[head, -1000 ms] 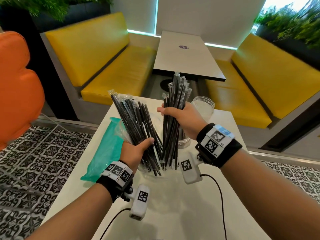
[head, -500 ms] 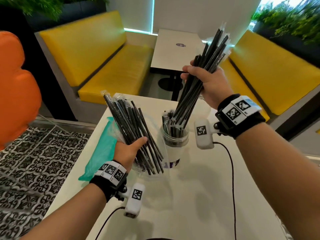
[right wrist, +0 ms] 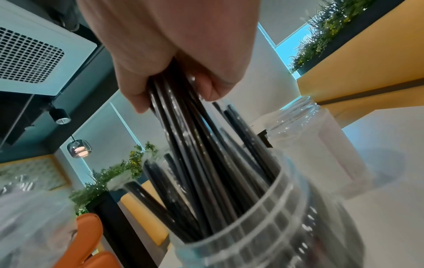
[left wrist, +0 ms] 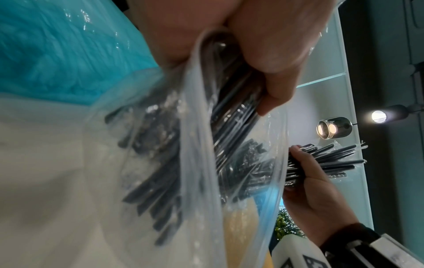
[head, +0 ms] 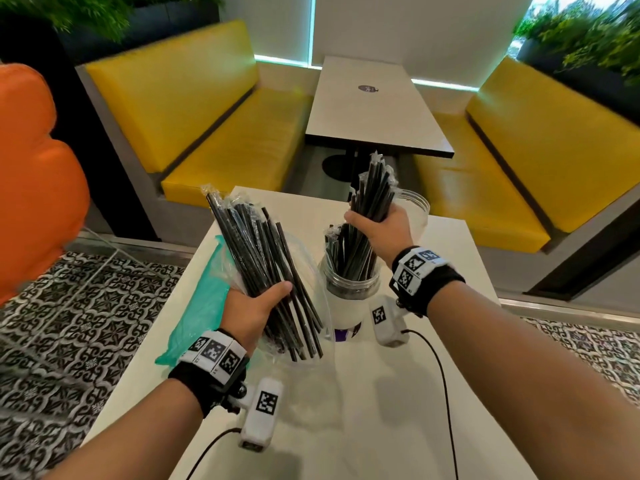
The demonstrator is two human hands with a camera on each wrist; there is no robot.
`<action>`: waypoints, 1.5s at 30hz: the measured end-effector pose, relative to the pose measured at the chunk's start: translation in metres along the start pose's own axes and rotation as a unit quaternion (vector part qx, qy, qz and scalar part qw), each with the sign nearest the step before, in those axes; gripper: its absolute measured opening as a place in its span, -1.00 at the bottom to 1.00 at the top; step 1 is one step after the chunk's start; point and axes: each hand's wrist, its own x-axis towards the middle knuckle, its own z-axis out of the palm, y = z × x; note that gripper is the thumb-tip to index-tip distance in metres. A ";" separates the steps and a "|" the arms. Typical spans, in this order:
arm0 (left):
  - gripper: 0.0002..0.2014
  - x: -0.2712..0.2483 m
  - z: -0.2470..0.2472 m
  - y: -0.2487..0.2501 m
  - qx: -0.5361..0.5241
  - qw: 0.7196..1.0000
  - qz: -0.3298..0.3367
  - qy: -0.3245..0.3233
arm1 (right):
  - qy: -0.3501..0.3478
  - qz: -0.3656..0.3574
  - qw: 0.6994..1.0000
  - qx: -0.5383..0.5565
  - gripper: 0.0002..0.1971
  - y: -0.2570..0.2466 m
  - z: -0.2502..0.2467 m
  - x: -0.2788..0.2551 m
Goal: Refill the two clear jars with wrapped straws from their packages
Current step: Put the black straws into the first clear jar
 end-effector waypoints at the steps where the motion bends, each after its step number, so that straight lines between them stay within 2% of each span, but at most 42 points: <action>1: -0.41 0.001 0.000 -0.001 0.000 1.000 0.001 0.002 | 0.002 -0.009 1.000 -0.011 -0.70 -0.002 -0.001 0.002; 3: -0.41 0.001 0.002 -0.001 0.000 1.000 0.001 0.001 | -0.008 -0.021 0.999 -0.042 -0.69 -0.006 -0.002 0.004; 7: -0.44 0.000 0.007 -0.001 -0.002 1.000 -0.007 -0.015 | -0.083 0.004 0.987 -0.140 -0.53 0.012 0.006 -0.009; 11: -0.29 -0.002 0.007 0.000 0.002 1.000 -0.006 -0.018 | -0.049 -0.011 0.990 -0.131 -0.50 0.022 0.011 -0.020; 15: -0.05 -0.002 0.005 0.001 0.002 1.000 -0.002 -0.004 | -0.037 -0.014 0.996 -0.082 -0.28 0.016 0.006 -0.021; 17: -0.02 -0.001 0.003 0.001 0.003 1.000 -0.005 -0.005 | -0.034 -0.040 0.985 -0.162 -0.34 0.014 0.001 -0.022; 19: 0.02 -0.003 0.002 0.002 0.004 1.000 -0.014 -0.008 | -0.028 -0.069 0.954 -0.289 -0.48 0.014 -0.004 -0.024; 20: 0.04 -0.003 0.002 0.002 0.007 1.000 -0.016 -0.009 | -0.036 -0.063 0.945 -0.318 -0.50 0.015 -0.005 -0.024; 22: 0.04 -0.004 0.002 0.003 0.011 1.000 -0.020 -0.014 | -0.080 -0.010 0.956 -0.283 -0.47 0.016 -0.006 -0.027; 24: 0.06 -0.003 0.002 0.001 0.011 1.000 -0.019 -0.014 | -0.116 0.028 0.963 -0.240 -0.36 0.016 -0.006 -0.029; 28: 0.11 0.002 -0.001 -0.005 0.013 1.000 -0.014 -0.014 | -0.075 0.007 0.980 -0.186 -0.03 0.004 -0.010 -0.031; 29: 0.11 0.001 -0.001 -0.005 0.013 1.000 -0.012 -0.018 | -0.055 -0.019 0.980 -0.189 -0.01 0.000 -0.009 -0.030; 31: 0.08 0.001 -0.002 -0.004 0.011 1.000 -0.011 -0.022 | -0.034 -0.090 0.972 -0.212 -0.11 -0.007 -0.006 -0.028; 33: -0.02 0.001 -0.001 -0.004 0.007 1.000 -0.008 -0.026 | -0.068 -0.150 0.959 -0.231 -0.28 -0.010 0.001 -0.026; 35: -0.06 -0.002 0.002 -0.003 0.009 0.999 -0.005 -0.036 | -0.134 -0.177 0.929 -0.295 -0.38 -0.004 0.010 -0.022; 38: -0.12 -0.005 0.005 -0.002 0.013 0.999 -0.004 -0.050 | -0.197 -0.160 0.874 -0.415 -0.42 0.009 0.019 -0.016; 43: -0.33 -0.004 -0.001 -0.005 0.009 0.999 0.005 -0.039 | -0.234 -0.126 0.848 -0.459 -0.24 0.011 0.020 -0.014; 45: -0.38 -0.003 -0.004 -0.006 0.013 0.999 0.004 -0.035 | -0.232 -0.127 0.858 -0.440 -0.16 0.001 0.016 -0.016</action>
